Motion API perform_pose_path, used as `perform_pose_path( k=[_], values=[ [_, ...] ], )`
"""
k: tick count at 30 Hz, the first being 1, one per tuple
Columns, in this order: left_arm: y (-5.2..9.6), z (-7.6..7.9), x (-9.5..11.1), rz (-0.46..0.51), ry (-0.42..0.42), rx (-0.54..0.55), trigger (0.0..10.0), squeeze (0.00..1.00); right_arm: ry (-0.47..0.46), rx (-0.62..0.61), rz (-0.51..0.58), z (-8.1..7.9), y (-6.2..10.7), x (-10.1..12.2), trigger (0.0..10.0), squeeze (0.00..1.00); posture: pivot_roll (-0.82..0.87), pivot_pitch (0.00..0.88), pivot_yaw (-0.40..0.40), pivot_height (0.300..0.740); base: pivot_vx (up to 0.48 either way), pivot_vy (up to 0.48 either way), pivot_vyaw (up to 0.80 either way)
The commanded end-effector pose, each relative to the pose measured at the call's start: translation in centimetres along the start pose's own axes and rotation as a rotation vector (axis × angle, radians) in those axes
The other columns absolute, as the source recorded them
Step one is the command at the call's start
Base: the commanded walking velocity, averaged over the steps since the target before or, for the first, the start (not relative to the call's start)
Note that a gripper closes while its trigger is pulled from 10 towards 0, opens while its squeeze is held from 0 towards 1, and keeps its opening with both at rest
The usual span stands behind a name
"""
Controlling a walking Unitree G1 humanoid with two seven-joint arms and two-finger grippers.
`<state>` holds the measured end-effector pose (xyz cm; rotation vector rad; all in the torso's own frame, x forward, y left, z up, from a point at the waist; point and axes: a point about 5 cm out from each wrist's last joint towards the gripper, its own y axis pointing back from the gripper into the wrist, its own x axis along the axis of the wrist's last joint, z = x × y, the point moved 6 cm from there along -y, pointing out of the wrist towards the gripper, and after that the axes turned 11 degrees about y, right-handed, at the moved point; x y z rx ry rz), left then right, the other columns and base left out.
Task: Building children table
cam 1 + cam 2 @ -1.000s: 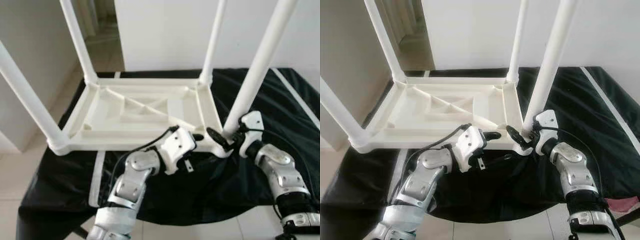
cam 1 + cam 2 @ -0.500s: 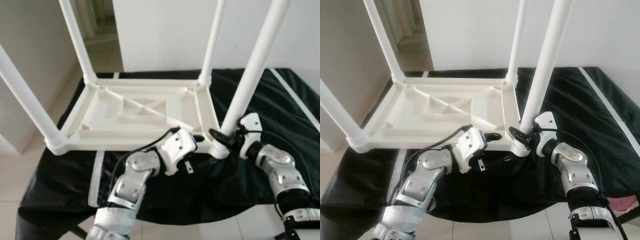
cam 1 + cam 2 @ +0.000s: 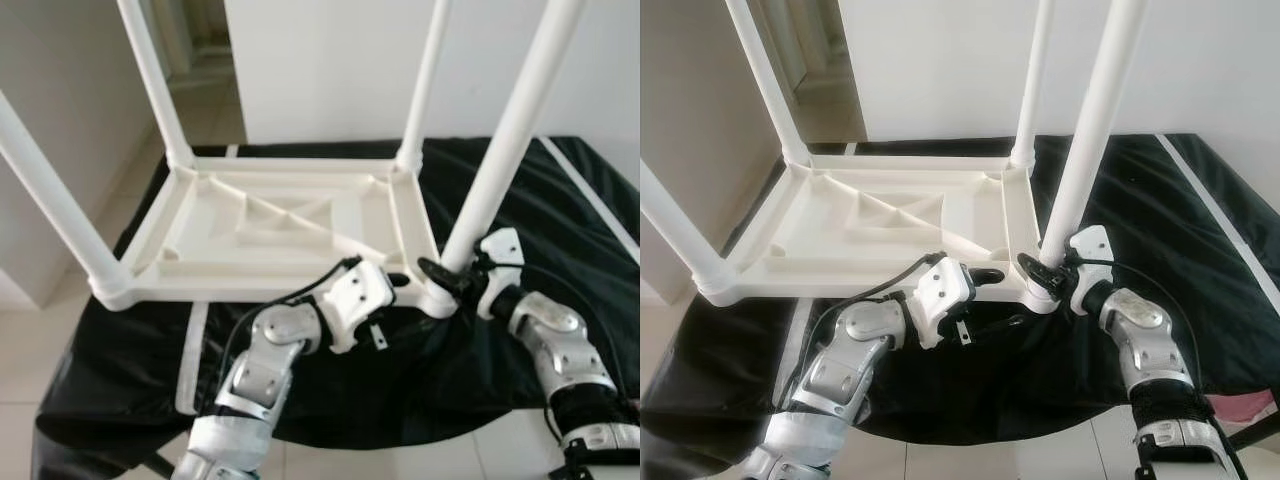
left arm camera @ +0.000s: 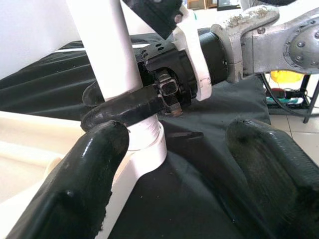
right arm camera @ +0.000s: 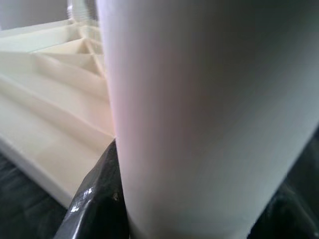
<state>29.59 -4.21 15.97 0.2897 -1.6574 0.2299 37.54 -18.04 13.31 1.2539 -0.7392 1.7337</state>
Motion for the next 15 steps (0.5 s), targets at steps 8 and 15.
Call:
perform_pose_path(
  k=[8, 15],
  values=[
    [0.09, -0.25, -0.14, 0.011, 0.005, 0.07, 10.0, 0.0, -0.048, -0.13, -0.084, -1.58, 0.24, -1.65, 10.0, 0.0, -0.08, 0.0, 0.036, 0.74, 0.0, 0.0, 0.0],
    [0.32, -0.12, -0.3, 0.004, 0.01, 0.071, 10.0, 0.0, -0.133, -0.306, -0.126, -1.51, 0.68, -2.07, 10.0, 0.0, -0.07, 0.0, 0.034, 0.74, 0.0, 0.0, 0.0]
  ],
)
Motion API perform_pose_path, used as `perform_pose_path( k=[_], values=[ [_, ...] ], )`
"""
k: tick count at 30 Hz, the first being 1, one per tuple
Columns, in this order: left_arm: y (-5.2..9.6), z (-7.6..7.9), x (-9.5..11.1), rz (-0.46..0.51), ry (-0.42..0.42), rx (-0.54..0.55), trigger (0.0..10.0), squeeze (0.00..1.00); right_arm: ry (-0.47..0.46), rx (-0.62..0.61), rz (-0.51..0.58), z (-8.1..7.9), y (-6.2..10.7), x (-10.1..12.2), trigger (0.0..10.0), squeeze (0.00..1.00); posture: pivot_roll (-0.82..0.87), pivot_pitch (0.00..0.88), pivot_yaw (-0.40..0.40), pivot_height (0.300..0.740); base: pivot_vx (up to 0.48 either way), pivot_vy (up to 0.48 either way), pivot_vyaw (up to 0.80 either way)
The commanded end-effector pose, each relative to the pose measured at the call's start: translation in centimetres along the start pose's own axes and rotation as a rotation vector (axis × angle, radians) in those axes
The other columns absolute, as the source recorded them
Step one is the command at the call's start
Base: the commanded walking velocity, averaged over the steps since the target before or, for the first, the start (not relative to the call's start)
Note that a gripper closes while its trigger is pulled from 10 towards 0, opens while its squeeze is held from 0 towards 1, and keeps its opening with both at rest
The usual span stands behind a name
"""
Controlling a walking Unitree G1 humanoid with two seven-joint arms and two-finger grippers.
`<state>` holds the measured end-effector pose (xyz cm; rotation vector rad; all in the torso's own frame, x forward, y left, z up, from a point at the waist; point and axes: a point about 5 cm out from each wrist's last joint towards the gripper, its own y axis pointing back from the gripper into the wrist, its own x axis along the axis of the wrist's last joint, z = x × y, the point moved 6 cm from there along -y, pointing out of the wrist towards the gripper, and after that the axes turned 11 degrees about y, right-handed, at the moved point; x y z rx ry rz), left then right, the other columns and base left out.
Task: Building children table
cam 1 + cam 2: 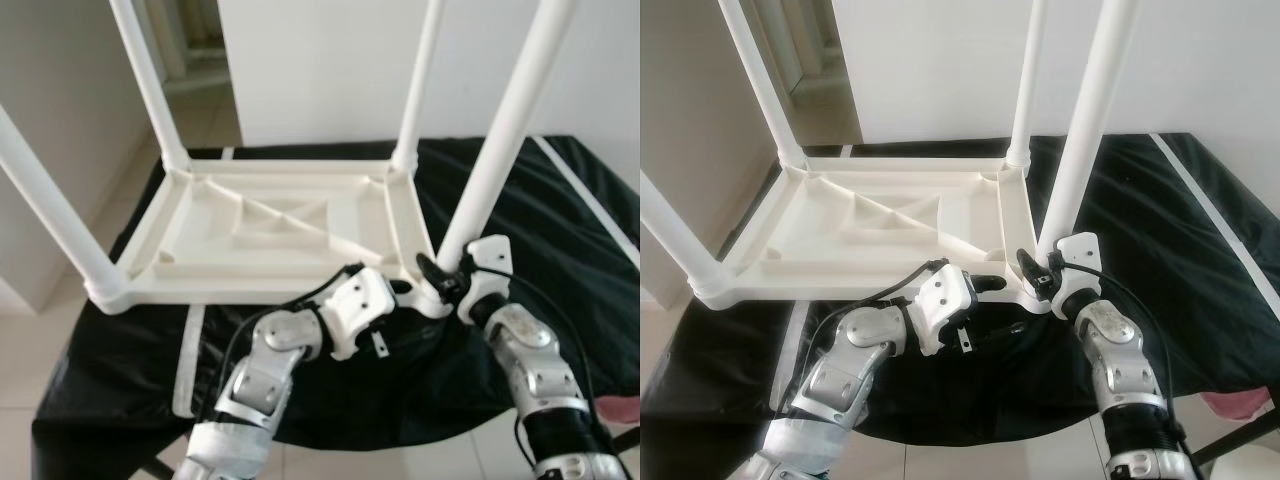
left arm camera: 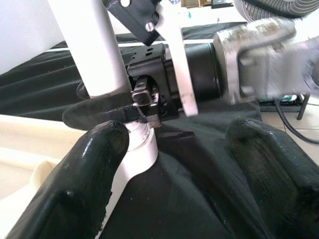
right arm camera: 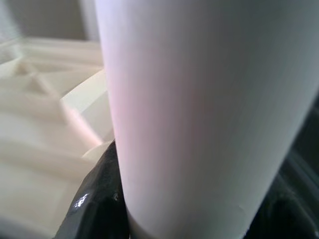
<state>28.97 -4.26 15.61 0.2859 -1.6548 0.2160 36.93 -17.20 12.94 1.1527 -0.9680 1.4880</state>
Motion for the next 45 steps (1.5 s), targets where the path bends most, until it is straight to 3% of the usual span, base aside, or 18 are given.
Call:
perform_pose_path(
  k=[1, 2, 7, 14, 24, 32, 33, 45],
  values=[
    [0.2, -0.7, 0.0, 0.01, 0.009, 0.082, 10.0, 0.0, -0.034, -0.061, -0.1, 0.0, 0.7, -2.2, 10.0, 0.0, -0.07, 0.0, 0.034, 0.74, 0.0, 0.0, 0.0],
    [0.2, -0.7, 0.0, 0.01, 0.009, 0.082, 10.0, 0.0, -0.034, -0.061, -0.1, 0.0, 0.7, -2.2, 10.0, 0.0, -0.07, 0.0, 0.034, 0.74, 0.0, 0.0, 0.0],
    [0.3, -0.6, -0.2, 0.005, 0.014, 0.082, 10.0, 0.0, -0.149, -0.404, -0.134, 1.5, 1.7, -2.8, 10.0, 0.0, -0.06, 0.0, 0.03, 0.74, 0.0, 0.0, 0.0],
    [0.2, -0.7, -0.1, 0.008, 0.015, 0.087, 10.0, 0.0, -0.199, -0.57, -0.162, 0.9, 1.7, -2.4, 10.0, 0.0, -0.06, 0.0, 0.031, 0.74, 0.0, 0.0, 0.0],
    [0.3, -0.8, 0.0, 0.008, 0.007, 0.089, 10.0, 0.0, -0.201, -0.543, -0.197, -0.2, 1.1, -2.4, 10.0, 0.0, -0.05, 0.0, 0.03, 0.74, 0.0, 0.0, 0.0],
    [0.2, -0.7, 0.0, 0.011, 0.007, 0.09, 10.0, 0.0, -0.203, -0.507, -0.123, -0.8, 0.7, -1.0, 10.0, 0.0, -0.06, 0.0, 0.028, 0.74, 0.0, 0.0, 0.0],
    [0.2, -0.7, 0.0, 0.012, 0.007, 0.09, 10.0, 0.0, -0.229, -0.436, -0.078, -1.5, 0.5, -0.4, 10.0, 1.0, -0.06, 0.0, 0.026, 0.74, 0.0, 0.0, 0.0],
    [0.2, -0.4, -0.1, 0.015, 0.017, 0.086, 10.0, 0.0, -0.153, -0.359, 0.005, 0.0, 1.5, 0.8, 10.0, 1.0, -0.06, 0.0, 0.026, 0.74, 0.0, 0.0, 0.0]
  ],
)
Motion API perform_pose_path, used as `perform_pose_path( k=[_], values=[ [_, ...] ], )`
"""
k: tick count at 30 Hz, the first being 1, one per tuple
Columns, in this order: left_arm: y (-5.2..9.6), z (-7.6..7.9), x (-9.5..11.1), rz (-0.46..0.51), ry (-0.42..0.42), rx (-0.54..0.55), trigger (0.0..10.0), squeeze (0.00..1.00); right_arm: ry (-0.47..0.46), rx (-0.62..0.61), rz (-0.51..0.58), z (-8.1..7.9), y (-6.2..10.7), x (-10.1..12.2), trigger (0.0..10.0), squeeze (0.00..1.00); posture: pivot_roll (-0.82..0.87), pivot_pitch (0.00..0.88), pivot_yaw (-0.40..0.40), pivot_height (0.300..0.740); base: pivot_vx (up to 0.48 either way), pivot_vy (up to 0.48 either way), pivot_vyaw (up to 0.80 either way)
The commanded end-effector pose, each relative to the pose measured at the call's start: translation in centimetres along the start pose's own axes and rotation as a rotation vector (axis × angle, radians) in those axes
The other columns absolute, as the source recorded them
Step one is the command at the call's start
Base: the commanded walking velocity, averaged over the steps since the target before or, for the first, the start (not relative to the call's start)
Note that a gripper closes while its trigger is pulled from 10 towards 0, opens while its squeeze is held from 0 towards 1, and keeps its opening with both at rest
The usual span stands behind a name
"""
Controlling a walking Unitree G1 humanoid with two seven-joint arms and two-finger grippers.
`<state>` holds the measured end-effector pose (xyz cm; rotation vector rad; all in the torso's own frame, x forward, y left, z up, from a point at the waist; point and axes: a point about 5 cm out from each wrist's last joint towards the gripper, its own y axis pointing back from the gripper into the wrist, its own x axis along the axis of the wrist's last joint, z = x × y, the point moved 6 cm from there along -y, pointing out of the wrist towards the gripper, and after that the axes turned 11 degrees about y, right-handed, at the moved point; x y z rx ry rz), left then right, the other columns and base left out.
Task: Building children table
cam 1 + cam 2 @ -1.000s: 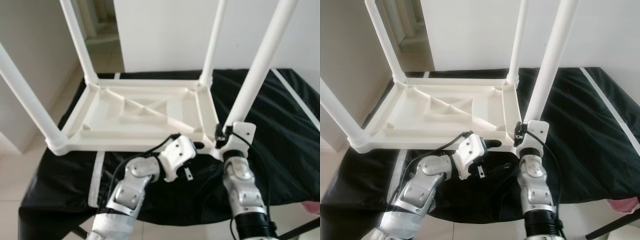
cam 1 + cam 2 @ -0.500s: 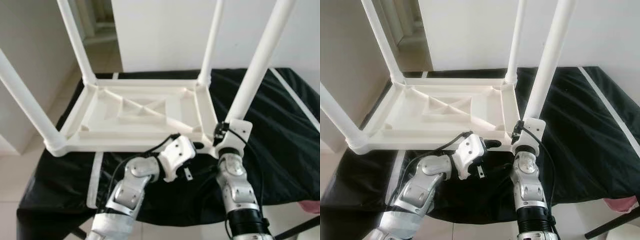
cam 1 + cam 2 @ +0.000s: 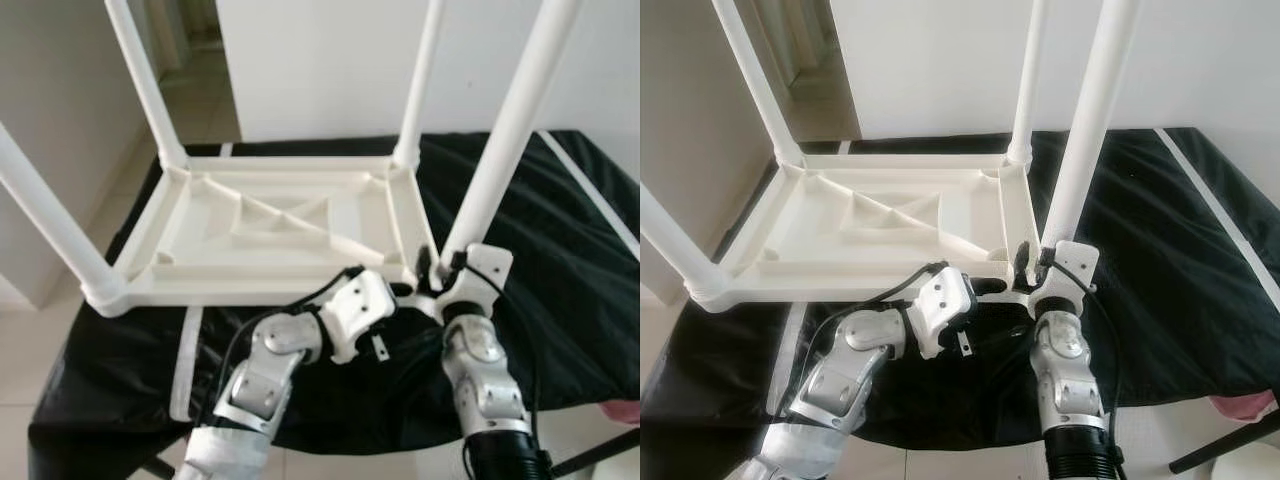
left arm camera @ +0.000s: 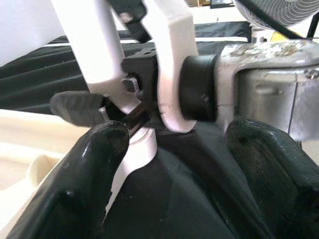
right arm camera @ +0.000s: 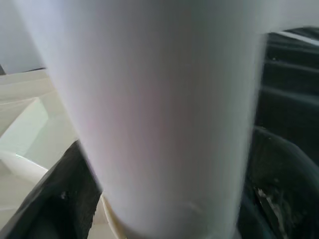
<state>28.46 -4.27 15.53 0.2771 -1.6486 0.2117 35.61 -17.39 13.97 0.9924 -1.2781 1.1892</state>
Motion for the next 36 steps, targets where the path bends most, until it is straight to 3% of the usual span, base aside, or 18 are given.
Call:
perform_pose_path(
  k=[1, 2, 5, 9, 16, 22, 33, 34, 35, 36],
  values=[
    [0.1, -0.9, -0.1, 0.013, 0.011, 0.095, 10.0, 0.0, -0.009, 0.009, -0.005, 0.2, 0.3, -0.3, 10.0, 1.0, -0.06, 0.0, 0.026, 0.74, 0.0, 0.0, 0.0],
    [0.1, -0.9, -0.1, 0.013, 0.012, 0.096, 10.0, 0.0, 0.0, 0.034, 0.015, 0.5, 0.4, -0.2, 10.0, 0.0, -0.06, 0.0, 0.025, 0.74, 0.0, 0.0, 0.0],
    [0.2, -0.9, -0.2, 0.01, 0.013, 0.097, 10.0, 0.0, -0.002, 0.127, 0.055, 0.3, 0.7, 0.1, 10.0, 0.0, -0.06, 0.0, 0.025, 0.74, 0.0, 0.0, 0.0],
    [0.3, -0.7, -0.3, 0.006, 0.015, 0.093, 10.0, 0.0, 0.061, 0.283, 0.125, 0.8, 0.8, 1.0, 10.0, 0.0, -0.07, 0.0, 0.031, 0.74, 0.0, 0.0, 0.0],
    [0.4, -0.7, -0.3, 0.007, 0.011, 0.092, 10.0, 0.0, 0.087, 0.38, 0.129, 0.7, 0.9, 1.2, 10.0, 0.0, -0.06, 0.0, 0.031, 0.74, 0.0, 0.0, 0.0],
    [0.6, -0.7, -0.5, -0.013, -0.013, 0.083, 10.0, 0.0, 0.162, 0.581, 0.111, -0.2, 0.9, 0.6, 10.0, 0.0, -0.05, 0.0, 0.037, 0.74, 0.0, 0.0, 0.0],
    [0.6, -1.0, -0.2, -0.012, -0.023, 0.087, 10.0, 0.0, 0.246, 0.695, 0.098, -0.7, -0.9, 0.6, 10.0, 0.0, -0.05, 0.0, 0.039, 0.74, 0.0, 0.0, 0.0],
    [0.5, -1.0, -0.2, -0.011, -0.024, 0.087, 10.0, 0.0, 0.253, 0.705, 0.098, -0.7, -1.1, 0.7, 9.6, 0.0, -0.05, 0.0, 0.037, 0.74, 0.0, 0.0, 0.0],
    [0.5, -1.1, -0.1, -0.009, -0.026, 0.087, 10.0, 0.0, 0.259, 0.72, 0.093, -0.7, -1.2, 0.6, 0.0, 0.0, -0.04, 0.0, 0.027, 0.74, 0.0, 0.0, 0.0],
    [0.5, -1.1, 0.0, -0.007, -0.028, 0.089, 10.0, 0.0, 0.266, 0.731, 0.085, -0.6, -1.2, 0.4, 0.0, 0.0, -0.04, 0.0, 0.027, 0.74, 0.0, 0.0, 0.0]
  ],
)
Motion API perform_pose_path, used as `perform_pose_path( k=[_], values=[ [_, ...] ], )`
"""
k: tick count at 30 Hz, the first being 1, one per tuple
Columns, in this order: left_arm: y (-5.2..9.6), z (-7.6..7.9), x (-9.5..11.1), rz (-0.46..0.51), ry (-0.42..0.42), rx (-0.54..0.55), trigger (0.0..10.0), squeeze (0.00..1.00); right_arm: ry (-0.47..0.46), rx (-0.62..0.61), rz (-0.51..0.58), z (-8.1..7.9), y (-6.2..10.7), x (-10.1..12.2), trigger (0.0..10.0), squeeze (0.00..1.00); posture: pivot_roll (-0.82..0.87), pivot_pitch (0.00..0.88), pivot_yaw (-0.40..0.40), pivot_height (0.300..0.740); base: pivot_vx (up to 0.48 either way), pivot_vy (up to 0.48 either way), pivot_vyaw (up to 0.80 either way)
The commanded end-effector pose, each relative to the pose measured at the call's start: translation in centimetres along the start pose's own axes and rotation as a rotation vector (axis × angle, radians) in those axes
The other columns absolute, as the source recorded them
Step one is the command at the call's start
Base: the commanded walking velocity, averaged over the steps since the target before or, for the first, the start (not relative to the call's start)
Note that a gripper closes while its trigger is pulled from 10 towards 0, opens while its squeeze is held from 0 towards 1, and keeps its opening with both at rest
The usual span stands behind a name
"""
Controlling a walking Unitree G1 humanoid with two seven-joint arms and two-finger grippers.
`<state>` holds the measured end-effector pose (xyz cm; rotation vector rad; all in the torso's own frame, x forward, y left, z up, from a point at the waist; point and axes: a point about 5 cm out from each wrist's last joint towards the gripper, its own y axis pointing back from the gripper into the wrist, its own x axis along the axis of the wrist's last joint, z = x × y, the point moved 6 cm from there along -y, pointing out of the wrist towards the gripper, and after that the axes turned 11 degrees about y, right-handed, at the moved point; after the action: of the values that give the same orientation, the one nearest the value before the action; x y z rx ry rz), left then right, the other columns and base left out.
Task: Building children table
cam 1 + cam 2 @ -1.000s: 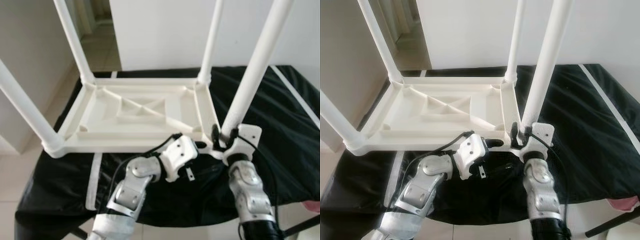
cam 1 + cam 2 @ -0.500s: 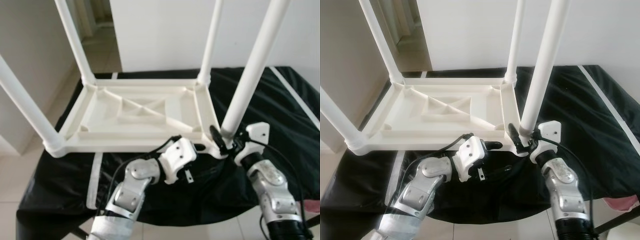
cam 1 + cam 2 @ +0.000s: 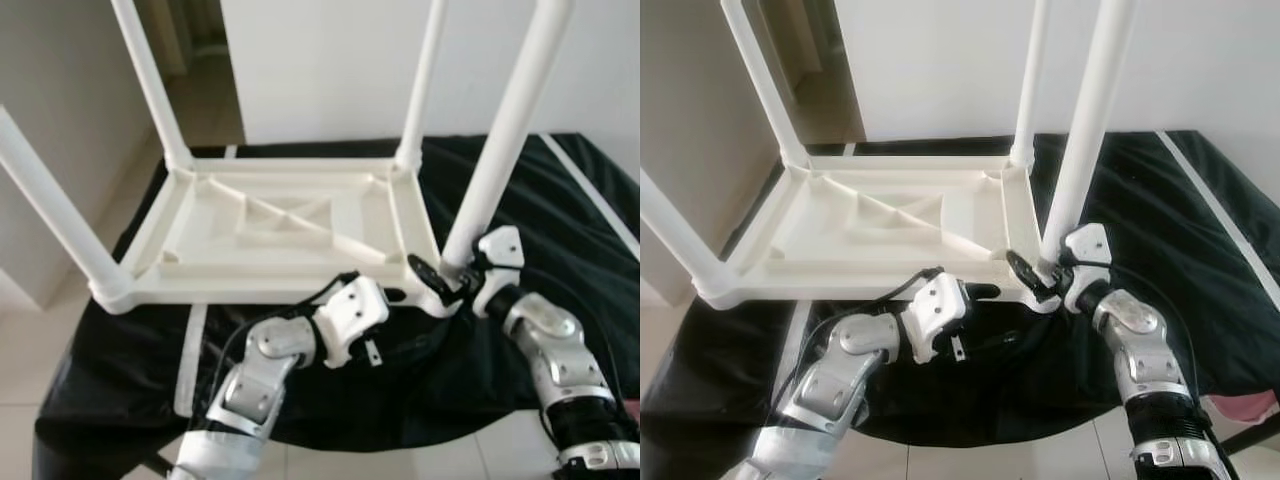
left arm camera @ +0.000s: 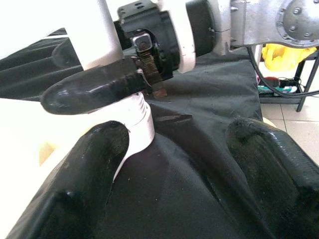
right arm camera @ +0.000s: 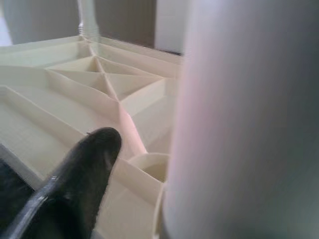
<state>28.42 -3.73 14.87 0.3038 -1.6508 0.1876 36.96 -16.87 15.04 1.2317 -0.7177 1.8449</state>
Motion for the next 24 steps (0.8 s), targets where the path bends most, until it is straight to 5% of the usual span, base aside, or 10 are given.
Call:
perform_pose_path(
  k=[1, 13, 14, 24],
  values=[
    [0.1, -1.2, 0.7, 0.024, -0.021, 0.095, 10.0, 0.0, 0.007, 0.039, -0.033, -0.3, 0.2, -0.9, 0.0, 0.0, -0.04, 0.0, 0.027, 0.74, 0.0, 0.0, 0.0],
    [0.4, -1.3, 0.6, 0.021, -0.023, 0.109, 10.0, 0.0, -0.019, 0.064, -0.087, -0.8, 1.7, -2.9, 0.0, 0.0, -0.03, 0.0, 0.02, 0.74, 0.0, 0.0, 0.0],
    [0.3, -1.3, 0.6, 0.022, -0.022, 0.109, 10.0, 0.0, -0.021, 0.041, -0.09, -0.4, 1.8, -3.0, 10.0, 0.0, -0.04, 0.0, 0.022, 0.74, 0.0, 0.0, 0.0],
    [0.1, -1.2, 0.5, 0.024, -0.019, 0.103, 10.0, 0.0, -0.06, -0.101, -0.099, 0.6, 1.7, -2.8, 10.0, 0.0, -0.05, 0.0, 0.026, 0.74, 0.0, 0.0, 0.0]
  ],
)
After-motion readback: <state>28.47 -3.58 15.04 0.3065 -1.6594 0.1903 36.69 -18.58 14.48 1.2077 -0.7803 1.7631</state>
